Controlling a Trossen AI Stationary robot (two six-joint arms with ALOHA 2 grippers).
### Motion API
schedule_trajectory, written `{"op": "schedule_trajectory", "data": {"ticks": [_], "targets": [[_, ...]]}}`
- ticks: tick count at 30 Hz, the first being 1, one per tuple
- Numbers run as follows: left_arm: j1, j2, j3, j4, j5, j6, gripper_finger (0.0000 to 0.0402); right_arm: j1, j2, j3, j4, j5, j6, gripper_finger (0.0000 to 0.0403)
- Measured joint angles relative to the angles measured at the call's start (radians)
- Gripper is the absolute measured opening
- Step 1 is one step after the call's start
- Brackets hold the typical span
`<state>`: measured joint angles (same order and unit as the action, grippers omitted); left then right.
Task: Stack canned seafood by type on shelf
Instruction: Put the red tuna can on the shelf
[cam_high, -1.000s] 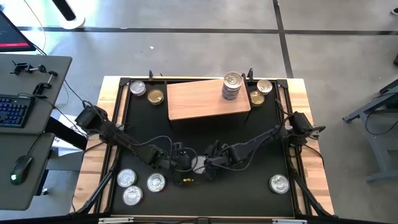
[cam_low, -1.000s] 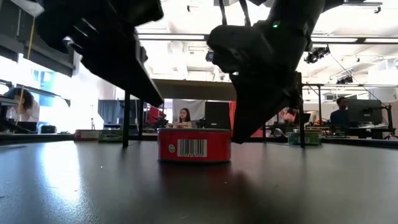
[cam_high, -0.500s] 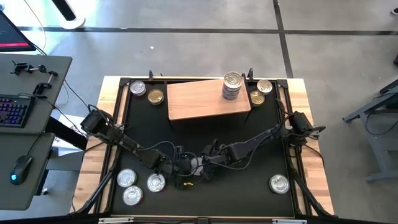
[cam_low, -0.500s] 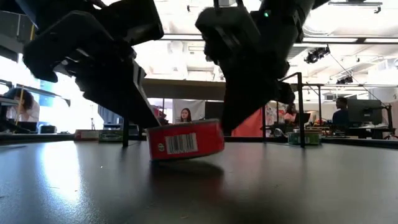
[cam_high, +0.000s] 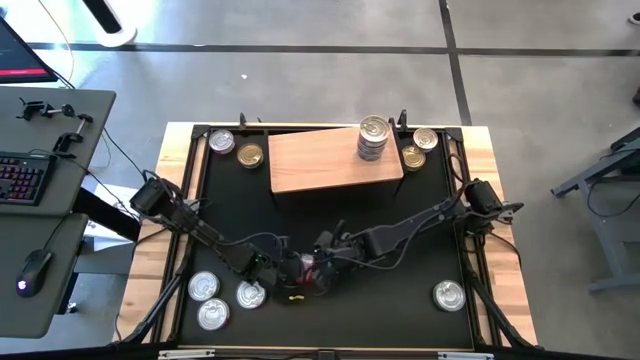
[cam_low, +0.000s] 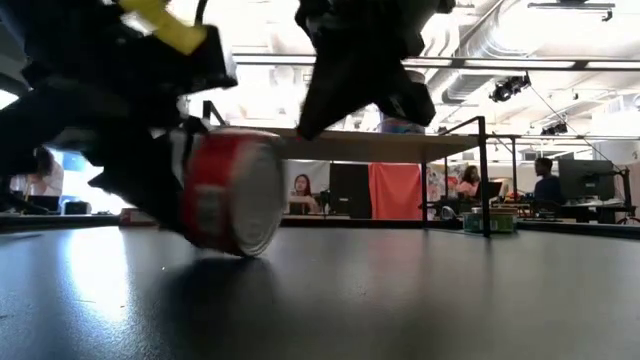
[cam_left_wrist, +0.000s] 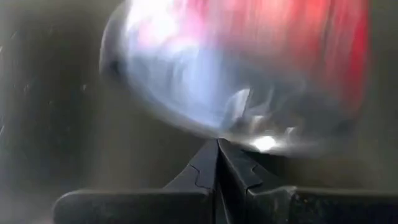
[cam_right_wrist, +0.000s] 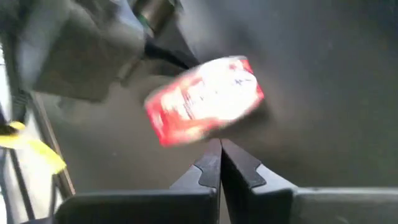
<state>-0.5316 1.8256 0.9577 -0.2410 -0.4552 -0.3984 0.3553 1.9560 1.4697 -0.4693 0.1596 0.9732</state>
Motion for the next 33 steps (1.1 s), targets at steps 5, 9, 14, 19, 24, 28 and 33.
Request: {"op": "schedule_trajectory", "data": {"ticks": [5,9,14,19,24,28,33], "targets": [[0.008,0.007,0.002,0.037,-0.005,0.000,0.0000,0.000,0.000,0.004,0.029,0.001,-0.010,0.0000],[0.007,-0.003,0.003,0.023,-0.007,0.010,0.0000,-0.002,-0.019,0.003,-0.005,0.006,-0.059,0.0000],[-0.006,-0.076,0.003,-0.186,-0.045,-0.062,0.0000,-0.002,-0.119,0.005,-0.044,0.018,-0.246,0.0000],[-0.047,-0.165,0.002,-0.337,-0.082,-0.164,0.0000,-0.031,-0.133,0.026,-0.003,-0.163,-0.584,0.0004],[-0.125,-0.269,0.003,-0.327,-0.122,-0.307,0.0000,-0.087,-0.065,0.141,-0.108,-0.323,-0.791,0.0074],[-0.187,-0.368,0.004,-0.326,-0.145,-0.421,0.0000,-0.117,-0.019,0.235,-0.179,-0.347,-0.947,0.0171],[-0.244,-0.513,0.003,-0.230,-0.062,-0.526,0.0000,-0.113,0.032,0.270,-0.241,-0.344,-1.259,0.0269]]}}
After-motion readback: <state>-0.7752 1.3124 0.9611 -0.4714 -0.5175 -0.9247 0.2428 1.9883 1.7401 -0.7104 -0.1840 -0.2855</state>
